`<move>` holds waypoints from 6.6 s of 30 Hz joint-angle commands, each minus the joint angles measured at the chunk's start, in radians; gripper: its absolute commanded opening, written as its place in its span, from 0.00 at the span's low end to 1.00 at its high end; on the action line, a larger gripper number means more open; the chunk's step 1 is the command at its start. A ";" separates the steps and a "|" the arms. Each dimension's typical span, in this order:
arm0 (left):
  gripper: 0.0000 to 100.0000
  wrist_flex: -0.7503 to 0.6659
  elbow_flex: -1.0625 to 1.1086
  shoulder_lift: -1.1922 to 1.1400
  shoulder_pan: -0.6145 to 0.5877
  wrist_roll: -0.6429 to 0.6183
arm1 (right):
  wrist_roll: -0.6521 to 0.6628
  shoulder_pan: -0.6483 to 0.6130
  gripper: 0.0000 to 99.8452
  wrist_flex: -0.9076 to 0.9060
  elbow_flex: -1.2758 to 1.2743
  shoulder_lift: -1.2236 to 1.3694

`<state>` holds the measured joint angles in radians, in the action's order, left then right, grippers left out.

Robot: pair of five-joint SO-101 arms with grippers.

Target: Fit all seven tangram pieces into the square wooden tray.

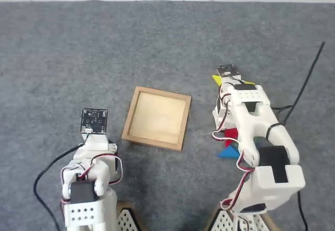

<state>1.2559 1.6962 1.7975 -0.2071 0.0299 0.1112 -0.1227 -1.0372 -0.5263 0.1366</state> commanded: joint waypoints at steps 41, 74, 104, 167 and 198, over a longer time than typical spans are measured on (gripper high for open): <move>0.02 0.005 -0.013 0.018 -0.005 -0.017 | 0.044 -0.004 0.21 0.033 0.017 0.007; 0.02 0.005 -0.013 0.018 -0.005 -0.017 | -0.046 -0.025 0.29 0.036 -0.140 -0.320; 0.02 0.005 -0.013 0.018 -0.005 -0.017 | -0.003 -0.134 0.29 -0.012 0.048 0.033; 0.02 0.005 -0.013 0.018 -0.005 -0.017 | 0.109 -0.036 0.35 -0.038 0.138 0.116; 0.02 0.005 -0.013 0.018 -0.005 -0.017 | -0.117 -0.054 0.35 -0.027 -0.114 -0.217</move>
<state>1.2559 1.6962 1.7975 -0.2071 0.0299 0.0391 -0.1857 -1.0694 -0.6414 -0.0307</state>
